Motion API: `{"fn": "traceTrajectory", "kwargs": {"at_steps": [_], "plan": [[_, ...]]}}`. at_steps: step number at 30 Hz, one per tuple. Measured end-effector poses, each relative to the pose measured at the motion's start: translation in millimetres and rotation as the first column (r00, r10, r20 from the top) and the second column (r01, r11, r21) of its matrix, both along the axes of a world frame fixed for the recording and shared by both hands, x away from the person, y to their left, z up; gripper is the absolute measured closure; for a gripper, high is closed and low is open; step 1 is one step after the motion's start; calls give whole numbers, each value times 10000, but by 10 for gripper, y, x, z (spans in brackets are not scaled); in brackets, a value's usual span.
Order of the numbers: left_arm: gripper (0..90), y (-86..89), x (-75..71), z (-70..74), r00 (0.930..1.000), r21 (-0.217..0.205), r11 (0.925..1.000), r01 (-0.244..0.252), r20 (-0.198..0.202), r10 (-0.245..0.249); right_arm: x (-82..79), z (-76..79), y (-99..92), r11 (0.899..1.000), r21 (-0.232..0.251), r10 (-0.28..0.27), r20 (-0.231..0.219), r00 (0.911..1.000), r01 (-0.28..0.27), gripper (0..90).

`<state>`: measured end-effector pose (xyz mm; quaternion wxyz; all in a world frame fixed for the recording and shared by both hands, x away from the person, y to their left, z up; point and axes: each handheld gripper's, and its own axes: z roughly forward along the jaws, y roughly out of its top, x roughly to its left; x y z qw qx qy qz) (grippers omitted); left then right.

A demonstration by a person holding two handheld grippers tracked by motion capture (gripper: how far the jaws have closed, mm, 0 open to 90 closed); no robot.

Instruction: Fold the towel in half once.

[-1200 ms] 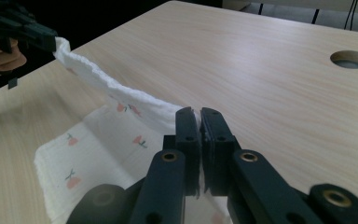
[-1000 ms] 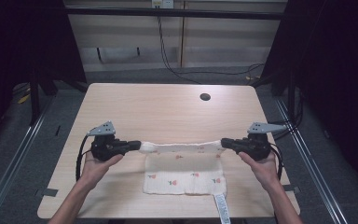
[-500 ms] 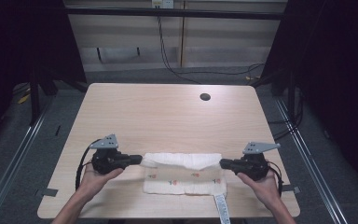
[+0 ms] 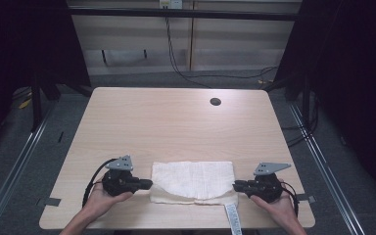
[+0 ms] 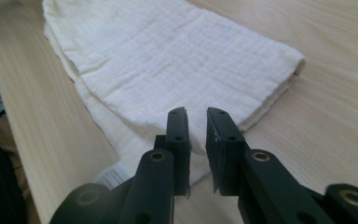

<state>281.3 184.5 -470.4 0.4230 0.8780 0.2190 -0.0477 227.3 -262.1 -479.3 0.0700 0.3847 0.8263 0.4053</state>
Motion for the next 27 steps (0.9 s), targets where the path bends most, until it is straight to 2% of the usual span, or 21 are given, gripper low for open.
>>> {"fn": "traceTrajectory", "kwargs": {"at_steps": [2,3,6,8,10,12,16,17,18,20,21,22,23,24,25,27], "plan": [[869,2,-18,-11,9994,-189,9997,125,-335,-131,-9,13,-19,9995,164,288,-53,9996,-287,826],[866,-2,-39,9,9996,-102,9998,149,-223,-151,-15,36,-23,9997,114,209,25,9998,-209,826],[832,35,-36,38,9996,-173,9998,101,-266,-105,-21,73,-32,9993,314,189,123,9997,-193,816],[794,72,-15,46,9993,-339,9993,-129,-364,117,-9,53,-10,9998,167,87,74,9999,-88,768],[714,76,21,49,9983,-186,9985,-514,-296,509,33,35,12,9999,-47,-136,69,9999,136,734],[719,52,84,27,9976,-179,9979,-627,-300,621,102,33,41,9992,-92,-397,86,9992,398,693],[721,-89,246,-42,9971,153,9971,-751,-99,752,281,20,104,9982,-321,-496,119,9987,500,703],[722,-117,284,-59,9972,193,9971,-734,-152,737,354,15,116,9978,-401,-520,156,9985,526,701],[720,-163,344,-80,9964,446,9955,-840,-71,844,399,14,120,9975,-430,-557,159,9983,564,694],[716,-214,435,-106,9944,567,9928,-1056,135,1050,543,16,132,9949,-716,-688,328,9971,710,682],[707,-238,473,-117,9929,607,9911,-1184,-2,1186,605,15,124,9949,-586,-808,297,9963,824,678],[690,-270,508,-121,9932,832,9901,-1129,-178,1148,658,13,122,9938,-519,-972,219,9950,983,670],[688,-305,514,-114,9940,1022,9888,-1090,43,1092,710,2,127,9920,-626,-1079,241,9939,1092,655],[690,-329,510,-107,9929,985,9883,-1167,328,1139,751,-13,130,9902,-707,-1196,210,9926,1208,645],[690,-341,518,-111,9935,902,9896,-1122,301,1099,794,-40,132,9900,-670,-1236,161,9922,1244,633],[686,-356,525,-153,9909,1349,9827,-1267,625,1191,851,-92,157,9890,-925,-1159,8,9933,1155,648]]}}
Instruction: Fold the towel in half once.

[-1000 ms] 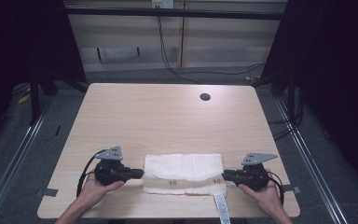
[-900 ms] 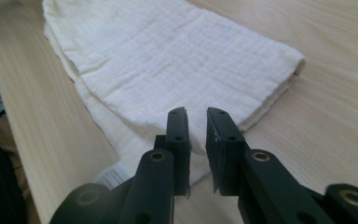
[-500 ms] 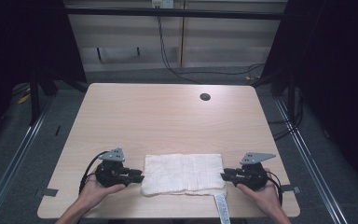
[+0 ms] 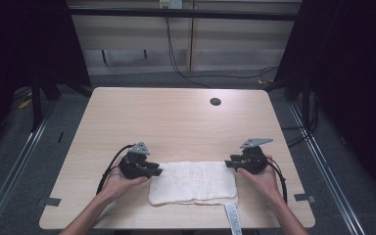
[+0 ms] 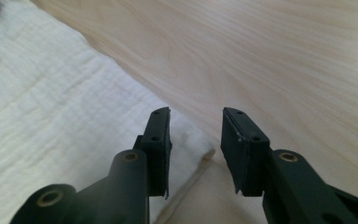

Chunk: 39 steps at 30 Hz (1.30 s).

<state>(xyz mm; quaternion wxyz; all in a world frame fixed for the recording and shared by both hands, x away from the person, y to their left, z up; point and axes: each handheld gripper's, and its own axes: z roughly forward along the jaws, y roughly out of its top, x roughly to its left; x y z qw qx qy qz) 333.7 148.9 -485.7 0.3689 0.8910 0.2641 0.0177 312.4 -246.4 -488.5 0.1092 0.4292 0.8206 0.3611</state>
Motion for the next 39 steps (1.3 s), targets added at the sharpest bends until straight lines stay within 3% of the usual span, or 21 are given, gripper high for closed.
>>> {"fn": "traceTrajectory", "kwargs": {"at_steps": [4,8,10,12,14,16,18,22,25,31,37,39], "plan": [[668,52,11,-47,9999,-4,10000,-19,-136,18,41,-89,95,9991,-348,259,-53,9996,-261,696],[647,81,-9,-73,9998,-73,9999,-126,-156,125,50,-78,99,9974,-696,203,61,9998,-198,872],[638,86,-22,-85,9997,68,9999,-116,-222,117,89,-85,55,9987,-479,180,-80,9998,-184,878],[633,91,-44,-95,9996,-65,9997,-225,-190,223,116,-88,23,9989,-452,-105,-115,9999,100,879],[622,83,-49,-86,9996,-65,9998,-190,-202,189,135,-94,3,9994,-314,-139,-188,9997,133,876],[637,65,-53,-89,9997,19,9999,-117,-201,118,162,-88,4,9983,-538,-219,-76,9997,214,862],[676,63,-45,-96,9994,-153,9999,44,-335,-49,218,-85,-2,9976,-550,-429,-67,9991,425,821],[776,93,-30,-90,9996,-475,9989,-45,-284,32,229,-38,-14,9967,-154,-796,273,9965,800,689],[771,164,1,-73,9987,-783,9967,-230,-473,193,149,65,5,9973,189,-725,502,9961,716,648],[676,282,18,19,9963,-1126,9903,-818,-346,784,-191,211,250,9978,286,577,662,9961,-597,584],[682,346,36,49,9943,-1320,9855,-1064,-208,1046,-414,241,568,9832,677,1663,534,9846,-1698,568],[671,346,43,43,9944,-1418,9843,-1055,-252,1030,-449,243,708,9738,779,2118,341,9767,-2138,565]]}}
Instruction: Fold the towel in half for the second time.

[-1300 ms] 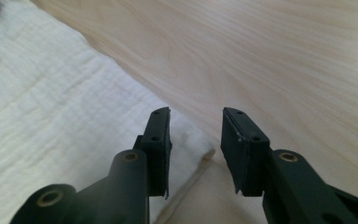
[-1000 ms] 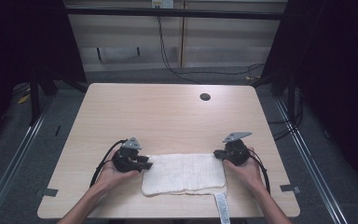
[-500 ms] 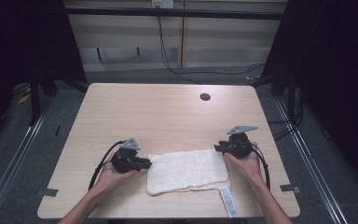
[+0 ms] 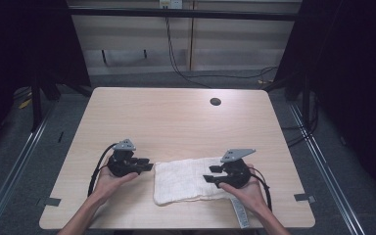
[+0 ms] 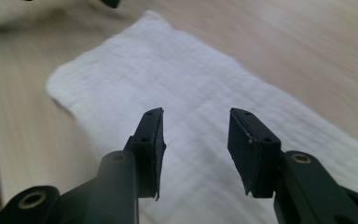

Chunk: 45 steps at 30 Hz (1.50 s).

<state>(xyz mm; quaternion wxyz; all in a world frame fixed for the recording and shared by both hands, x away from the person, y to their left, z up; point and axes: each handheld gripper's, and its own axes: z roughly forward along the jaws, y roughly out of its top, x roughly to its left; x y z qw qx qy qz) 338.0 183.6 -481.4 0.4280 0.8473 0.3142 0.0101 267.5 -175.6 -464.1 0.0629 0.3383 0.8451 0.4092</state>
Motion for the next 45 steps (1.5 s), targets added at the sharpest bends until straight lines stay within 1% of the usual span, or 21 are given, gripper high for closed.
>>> {"fn": "traceTrajectory", "kwargs": {"at_steps": [1,2,5,9,11,14,16,17,19,20,22,23,24,27,28,30,32,37,40,42,45], "plan": [[663,0,6,-4,10000,-3,10000,17,-25,-17,-14,2,59,9998,7,204,-94,9997,-204,559],[655,2,12,-9,10000,-42,10000,16,-59,-16,-38,6,169,9980,-50,622,-197,9979,-623,559],[644,10,36,-23,9999,-116,9999,24,-170,-26,-40,1,335,9941,138,1079,-327,9936,-1075,555],[650,41,40,-2,9997,-370,9993,7,-244,-16,21,-31,510,9896,343,1415,-458,9889,-1400,552],[669,58,40,13,9998,-411,9991,-37,-199,29,33,-35,588,9863,306,1632,-407,9858,-1620,560],[676,48,73,35,9999,-293,9996,-9,-169,4,23,-26,702,9812,240,1922,-440,9804,-1912,565],[685,9,116,68,9997,-711,9973,-205,-176,193,32,-32,773,9759,174,2179,-427,9750,-2174,563],[697,-23,135,87,9998,-613,9981,-78,-164,68,42,-38,809,9744,193,2247,-420,9735,-2241,559],[700,-85,188,128,9999,-319,9995,50,91,-47,54,-38,887,9716,200,2364,-460,9706,-2357,551],[700,-101,217,140,10000,-352,9994,66,67,-64,55,-35,924,9707,213,2402,-494,9695,-2394,552],[698,-135,278,140,10000,-698,9976,-34,20,35,57,-27,999,9663,216,2573,-451,9653,-2566,554],[691,-142,288,115,10000,-679,9977,2,-15,-3,53,-22,1034,9655,218,2604,-482,9643,-2597,560],[689,-149,280,77,10000,-604,9982,-16,-14,15,47,-18,1067,9641,193,2655,-435,9631,-2649,561],[675,-136,259,-23,9999,11,9999,119,-98,-119,6,-16,1140,9609,380,2754,-265,9610,-2743,570],[671,-122,251,-44,9997,-45,9999,120,-200,-121,-3,-22,1163,9594,353,2809,-320,9592,-2798,575],[659,-97,240,-55,9998,152,9999,66,-168,-63,-9,-33,1198,9583,113,2857,-322,9578,-2855,579],[647,-70,249,-41,9999,116,9999,-11,-126,12,2,-44,1219,9567,232,2908,-427,9558,-2900,591],[628,-31,270,-30,9996,5,9997,-250,-136,250,15,-97,1322,9527,-65,3033,-452,9518,-3039,589],[623,-32,274,-41,9997,87,9998,-190,-171,191,31,-126,1386,9496,-48,3129,-390,9490,-3133,588],[608,-44,267,-42,9997,123,9997,-206,-138,208,39,-136,1424,9506,44,3102,-398,9498,-3102,582],[575,-63,259,-52,9996,47,9998,-214,-192,215,35,-155,1464,9470,-225,3197,-327,9470,-3205,567]]}}
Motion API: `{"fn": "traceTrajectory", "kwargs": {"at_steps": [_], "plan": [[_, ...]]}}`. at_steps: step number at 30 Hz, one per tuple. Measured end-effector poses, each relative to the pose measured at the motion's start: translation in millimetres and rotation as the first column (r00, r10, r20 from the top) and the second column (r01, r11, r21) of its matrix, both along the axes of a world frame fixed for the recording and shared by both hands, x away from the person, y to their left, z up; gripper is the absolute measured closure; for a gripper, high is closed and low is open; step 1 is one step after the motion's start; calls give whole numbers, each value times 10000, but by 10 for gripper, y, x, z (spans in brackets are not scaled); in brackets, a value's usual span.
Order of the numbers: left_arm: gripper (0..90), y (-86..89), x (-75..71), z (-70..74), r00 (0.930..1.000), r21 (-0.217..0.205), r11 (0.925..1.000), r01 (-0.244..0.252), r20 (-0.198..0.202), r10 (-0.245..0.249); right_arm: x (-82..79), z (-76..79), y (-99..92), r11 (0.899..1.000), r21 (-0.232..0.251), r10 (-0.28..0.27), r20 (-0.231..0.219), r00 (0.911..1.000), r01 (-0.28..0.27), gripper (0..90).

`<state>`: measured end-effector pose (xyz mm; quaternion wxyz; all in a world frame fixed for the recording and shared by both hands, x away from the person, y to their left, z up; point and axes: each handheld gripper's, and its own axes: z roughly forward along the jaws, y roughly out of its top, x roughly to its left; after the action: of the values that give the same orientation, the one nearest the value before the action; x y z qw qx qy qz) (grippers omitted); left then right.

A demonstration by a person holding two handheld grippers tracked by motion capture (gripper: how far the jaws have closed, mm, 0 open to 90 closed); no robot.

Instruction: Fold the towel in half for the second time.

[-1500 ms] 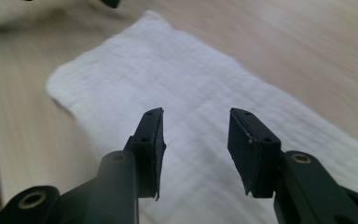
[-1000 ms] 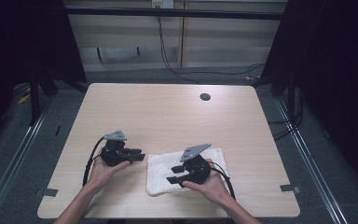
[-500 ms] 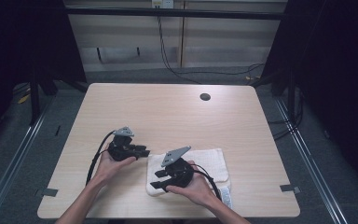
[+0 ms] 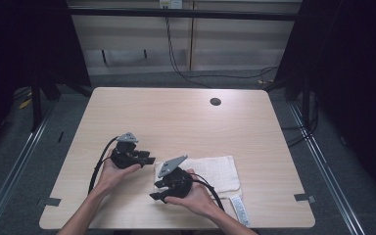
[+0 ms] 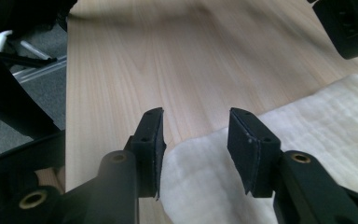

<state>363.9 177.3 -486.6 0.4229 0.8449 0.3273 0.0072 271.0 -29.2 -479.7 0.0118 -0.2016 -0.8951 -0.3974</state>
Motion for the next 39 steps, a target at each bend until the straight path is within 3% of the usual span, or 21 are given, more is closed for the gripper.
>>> {"fn": "traceTrajectory", "kwargs": {"at_steps": [8,13,18,22,24,25,26,27,30,32,36,39], "plan": [[550,-33,22,-28,10000,66,10000,-41,-78,42,3,-49,14,9998,-153,105,-104,9999,-107,567],[527,-14,27,-16,9999,75,9999,-113,-57,114,-31,-96,46,9983,-565,121,170,9998,-112,545],[519,-10,28,-25,9997,81,9997,-223,-87,224,-73,-44,49,9984,-522,228,229,9995,-216,546],[513,-25,24,-32,9998,105,9998,-178,-87,179,-81,-75,24,9944,-997,355,113,9993,-342,533],[506,-32,29,-43,9998,228,9996,-186,-77,188,-95,-90,-33,9963,-864,74,448,9990,-35,532],[503,-37,31,-49,9998,254,9995,-196,-52,197,-86,-103,-60,9981,-610,78,319,9995,-58,525],[503,-49,31,-59,9996,274,9993,-273,18,273,-87,-112,-63,9977,-670,88,185,9998,-75,515],[502,-56,32,-64,9995,360,9988,-319,50,317,-96,-114,-61,9956,-928,178,354,9992,-144,506],[489,-59,42,-60,9996,297,9992,-285,63,284,-120,-129,-71,9967,-805,127,317,9994,-101,501],[486,-68,42,-61,9996,112,9995,-282,-11,282,-146,-148,-63,9959,-902,98,526,9986,-50,501],[482,-132,19,-84,10000,215,9998,-40,-43,41,-186,-150,-39,9931,-1168,30,1103,9939,99,547],[470,-197,-10,-116,9996,518,9983,273,-111,-267,-209,-157,-42,9926,-1186,-102,1270,9918,254,573]]}}
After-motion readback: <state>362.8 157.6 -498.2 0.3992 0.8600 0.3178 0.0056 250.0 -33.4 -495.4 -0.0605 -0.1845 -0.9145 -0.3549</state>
